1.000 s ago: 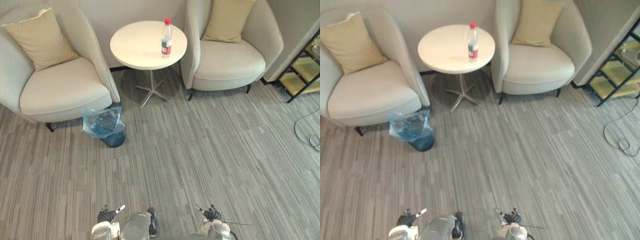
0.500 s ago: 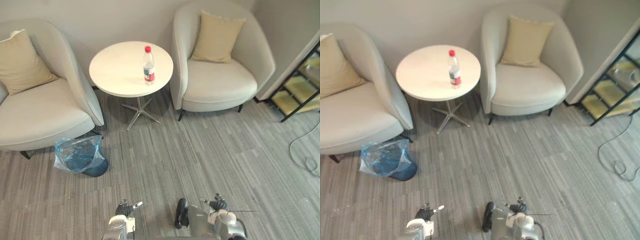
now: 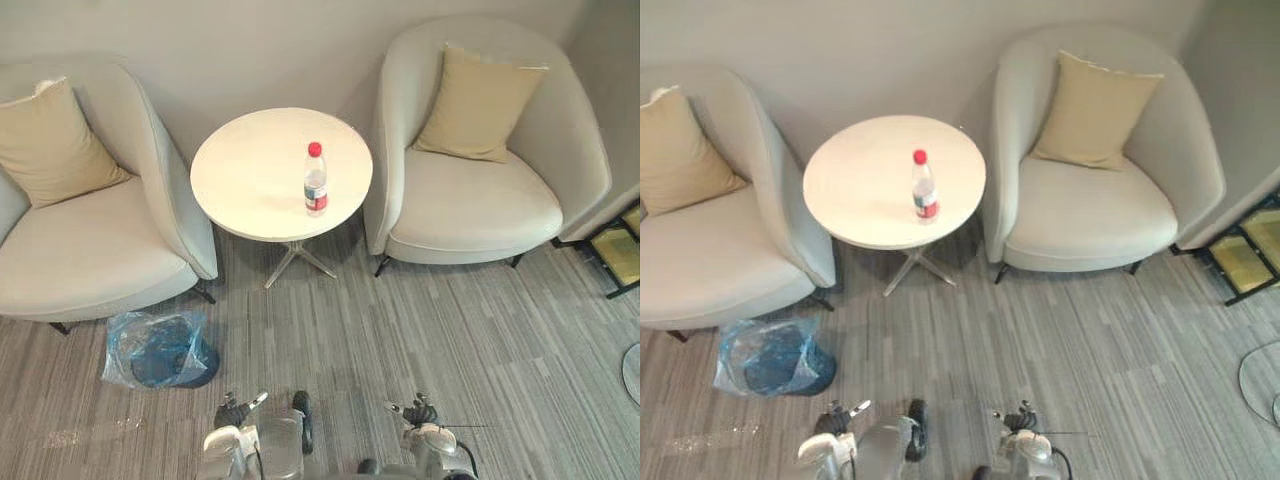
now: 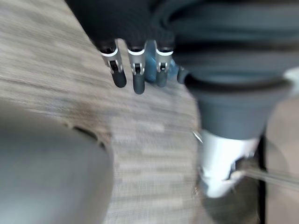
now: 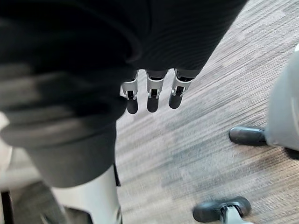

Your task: Gather rubbish on tea table into small bin, then transfer packed bag to large trash can.

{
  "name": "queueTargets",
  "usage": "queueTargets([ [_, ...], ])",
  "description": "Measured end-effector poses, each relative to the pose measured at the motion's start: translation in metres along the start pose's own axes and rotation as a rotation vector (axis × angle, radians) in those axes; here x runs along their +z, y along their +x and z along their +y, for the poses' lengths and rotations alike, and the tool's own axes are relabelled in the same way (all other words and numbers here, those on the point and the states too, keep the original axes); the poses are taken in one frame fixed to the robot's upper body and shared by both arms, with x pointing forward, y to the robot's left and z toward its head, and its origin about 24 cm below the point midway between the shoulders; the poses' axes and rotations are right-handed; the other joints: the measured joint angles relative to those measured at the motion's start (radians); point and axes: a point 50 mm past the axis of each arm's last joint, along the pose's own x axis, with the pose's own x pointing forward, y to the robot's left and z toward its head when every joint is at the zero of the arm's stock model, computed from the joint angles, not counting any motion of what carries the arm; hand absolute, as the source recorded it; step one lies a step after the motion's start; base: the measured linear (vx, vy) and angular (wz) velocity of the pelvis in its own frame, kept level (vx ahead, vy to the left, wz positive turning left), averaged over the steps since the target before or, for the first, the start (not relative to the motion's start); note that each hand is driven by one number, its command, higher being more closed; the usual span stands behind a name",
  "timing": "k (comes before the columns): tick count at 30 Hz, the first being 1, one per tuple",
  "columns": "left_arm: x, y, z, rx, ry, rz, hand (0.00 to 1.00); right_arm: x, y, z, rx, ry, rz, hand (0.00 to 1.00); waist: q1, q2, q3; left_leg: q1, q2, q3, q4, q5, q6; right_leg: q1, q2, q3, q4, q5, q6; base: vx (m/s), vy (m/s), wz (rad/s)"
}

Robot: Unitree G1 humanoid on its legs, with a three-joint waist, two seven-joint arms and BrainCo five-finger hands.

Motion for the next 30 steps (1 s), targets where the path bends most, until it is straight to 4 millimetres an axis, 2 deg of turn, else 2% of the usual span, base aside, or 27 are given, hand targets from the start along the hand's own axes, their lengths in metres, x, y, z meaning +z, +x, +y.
queueTargets([
  [1, -0.012, -0.004, -0.005, -0.009, -0.008, 0.037, 0.00, -0.006, -0.001, -0.006, -0.013, -0.002, 0.012, 0.00, 0.002, 0.022, -0.017, 0.012, -0.001, -0.022, -0.082, 0.044, 0.046, 0.024, 0.024, 0.017, 0.000, -0.008, 0.010, 0.46, 0.286, 0.17],
  [2, -0.013, -0.003, 0.002, 0.005, -0.018, 0.043, 0.00, -0.009, -0.002, -0.004, -0.010, 0.000, 0.024, 0.00, 0.003, -0.026, -0.043, 0.033, -0.042, -0.001, -0.068, -0.015, 0.038, 0.029, -0.022, 0.037, 0.032, -0.046, 0.017, 0.30, 0.174, 0.03],
  [3, -0.014, -0.003, 0.004, 0.009, -0.015, 0.045, 0.00, -0.009, -0.002, -0.004, -0.006, -0.001, 0.024, 0.00, 0.007, -0.035, -0.051, 0.044, -0.057, 0.004, -0.076, -0.029, 0.039, 0.021, -0.039, 0.051, 0.062, -0.054, 0.025, 0.45, 0.242, 0.04],
  [4, -0.015, -0.003, 0.005, 0.009, -0.011, 0.054, 0.00, -0.009, -0.002, -0.005, -0.007, -0.004, 0.020, 0.00, 0.008, -0.048, -0.064, 0.085, -0.086, 0.014, -0.114, -0.043, 0.042, -0.018, -0.067, 0.091, 0.172, -0.064, 0.035, 0.31, 0.154, -0.08],
  [5, -0.016, -0.003, 0.006, 0.010, -0.007, 0.057, 0.00, -0.009, -0.002, -0.005, -0.008, -0.005, 0.021, 0.00, 0.007, -0.051, -0.067, 0.101, -0.093, 0.019, -0.134, -0.044, 0.042, -0.036, -0.076, 0.104, 0.228, -0.071, 0.054, 0.39, 0.202, -0.11],
  [6, -0.016, -0.003, 0.006, -0.003, 0.034, 0.061, 0.00, -0.012, -0.002, -0.006, -0.007, -0.014, 0.027, 0.00, 0.004, -0.061, -0.072, 0.158, -0.128, 0.024, -0.189, -0.048, 0.048, -0.126, -0.098, 0.150, 0.469, -0.064, 0.157, 0.28, 0.141, -0.02],
  [7, -0.016, -0.003, 0.006, -0.012, 0.057, 0.066, 0.00, -0.014, -0.003, -0.007, -0.007, -0.023, 0.033, 0.00, -0.003, -0.067, -0.070, 0.197, -0.150, 0.019, -0.216, -0.053, 0.053, -0.179, -0.108, 0.163, 0.622, -0.029, 0.223, 0.49, 0.219, 0.31],
  [8, -0.018, -0.002, 0.007, -0.023, 0.097, 0.080, 0.00, -0.022, -0.005, -0.011, -0.015, -0.026, 0.054, 0.00, -0.024, -0.068, -0.069, 0.271, -0.187, -0.015, -0.246, -0.067, 0.048, -0.269, -0.120, 0.136, 0.874, -0.011, 0.222, 0.42, 0.157, 0.45],
  [9, -0.019, -0.002, 0.006, -0.024, 0.099, 0.084, 0.00, -0.025, -0.006, -0.014, -0.020, -0.026, 0.064, 0.00, -0.032, -0.066, -0.068, 0.296, -0.195, -0.027, -0.255, -0.073, 0.047, -0.292, -0.125, 0.117, 0.924, -0.019, 0.207, 0.43, 0.139, 0.59],
  [10, -0.020, -0.003, 0.006, -0.023, 0.098, 0.089, 0.00, -0.028, -0.007, -0.017, -0.025, -0.025, 0.062, 0.00, -0.047, -0.061, -0.068, 0.351, -0.201, -0.044, -0.274, -0.089, 0.042, -0.353, -0.145, 0.055, 0.983, -0.052, 0.148, 0.29, 0.078, 0.34],
  [11, -0.021, -0.003, 0.006, -0.021, 0.099, 0.094, 0.00, -0.026, -0.007, -0.017, -0.025, -0.025, 0.056, 0.00, -0.048, -0.058, -0.068, 0.364, -0.201, -0.050, -0.276, -0.089, 0.042, -0.368, -0.150, 0.035, 0.984, -0.061, 0.132, 0.34, 0.075, 0.48],
  [12, -0.022, -0.003, 0.007, -0.014, 0.099, 0.103, 0.00, -0.026, -0.007, -0.018, -0.028, -0.030, 0.055, 0.00, -0.053, -0.050, -0.070, 0.392, -0.199, -0.070, -0.286, -0.088, 0.047, -0.408, -0.160, -0.014, 0.937, -0.101, 0.095, 0.33, 0.030, 0.66],
  [13, -0.022, -0.003, 0.005, -0.015, 0.097, 0.103, 0.00, -0.026, -0.007, -0.019, -0.033, -0.028, 0.057, 0.00, -0.060, -0.050, -0.070, 0.431, -0.195, -0.109, -0.291, -0.088, 0.047, -0.429, -0.151, -0.033, 0.839, -0.128, 0.089, 0.42, -0.008, 0.93],
  [15, -0.020, -0.003, -0.001, -0.026, 0.090, 0.097, 0.00, -0.026, -0.007, -0.020, -0.040, -0.016, 0.058, 0.00, -0.063, -0.049, -0.070, 0.455, -0.187, -0.151, -0.292, -0.092, 0.040, -0.440, -0.128, -0.014, 0.727, -0.131, 0.078, 0.36, -0.059, 0.89],
  [16, -0.019, -0.003, -0.004, -0.033, 0.084, 0.092, 0.00, -0.026, -0.006, -0.020, -0.043, -0.005, 0.059, 0.00, -0.064, -0.047, -0.069, 0.480, -0.179, -0.190, -0.307, -0.102, 0.023, -0.460, -0.098, 0.037, 0.623, -0.122, 0.069, 0.34, -0.103, 0.99],
  [17, -0.019, -0.003, -0.004, -0.032, 0.083, 0.091, 0.00, -0.025, -0.006, -0.018, -0.040, -0.003, 0.058, 0.00, -0.064, -0.050, -0.069, 0.496, -0.176, -0.221, -0.313, -0.111, 0.009, -0.463, -0.073, 0.097, 0.531, -0.087, 0.060, 0.34, -0.118, 0.95],
  [18, -0.019, -0.003, -0.004, -0.030, 0.083, 0.091, 0.00, -0.025, -0.006, -0.018, -0.039, -0.003, 0.059, 0.00, -0.064, -0.053, -0.070, 0.499, -0.177, -0.229, -0.312, -0.115, 0.003, -0.463, -0.067, 0.112, 0.497, -0.065, 0.056, 0.34, -0.158, 0.79],
  [19, -0.015, -0.002, -0.003, -0.027, 0.083, 0.077, 0.00, -0.030, -0.008, -0.016, -0.035, 0.001, 0.072, 0.00, -0.064, -0.079, -0.079, 0.508, -0.193, -0.260, -0.306, -0.130, -0.016, -0.458, -0.058, 0.156, 0.387, 0.075, 0.027, 0.33, -0.207, 0.57],
  [20, -0.017, -0.003, -0.005, -0.029, 0.073, 0.083, 0.00, -0.031, -0.008, -0.017, -0.037, -0.002, 0.076, 0.00, -0.054, -0.070, -0.082, 0.513, -0.181, -0.287, -0.297, -0.155, -0.023, -0.443, -0.057, 0.143, 0.380, 0.044, 0.024, 0.33, -0.217, 0.47],
  [21, -0.019, -0.004, -0.007, -0.033, 0.071, 0.089, 0.00, -0.030, -0.008, -0.018, -0.038, -0.003, 0.073, 0.00, -0.053, -0.057, -0.085, 0.513, -0.170, -0.291, -0.290, -0.161, -0.027, -0.437, -0.048, 0.134, 0.374, 0.042, 0.020, 0.32, -0.220, 0.24],
  [23, -0.026, -0.007, -0.016, -0.045, 0.037, 0.115, 0.00, -0.027, -0.006, -0.021, -0.046, -0.010, 0.063, 0.00, -0.056, -0.009, -0.085, 0.510, -0.118, -0.311, -0.268, -0.186, -0.044, -0.380, -0.006, 0.097, 0.289, 0.043, 0.014, 0.31, -0.222, 0.17],
  [24, -0.026, -0.007, -0.016, -0.045, 0.034, 0.118, 0.00, -0.027, -0.006, -0.022, -0.047, -0.010, 0.063, 0.00, -0.057, -0.007, -0.085, 0.511, -0.111, -0.316, -0.268, -0.187, -0.046, -0.373, 0.000, 0.091, 0.279, 0.045, 0.010, 0.28, -0.218, 0.27],
  [25, -0.027, -0.007, -0.018, -0.049, 0.029, 0.119, 0.00, -0.027, -0.006, -0.024, -0.051, -0.011, 0.064, 0.00, -0.064, 0.005, -0.091, 0.513, -0.095, -0.337, -0.267, -0.188, -0.048, -0.344, 0.013, 0.070, 0.250, 0.048, 0.003, 0.18, -0.148, 0.36],
  [30, -0.024, -0.006, -0.024, -0.078, 0.062, 0.117, 0.00, -0.031, -0.007, -0.027, -0.070, -0.006, 0.077, 0.00, -0.072, -0.005, -0.087, 0.527, -0.074, -0.384, -0.244, -0.188, -0.048, -0.250, 0.030, 0.017, 0.158, 0.057, -0.009, 0.09, -0.080, 0.32],
])
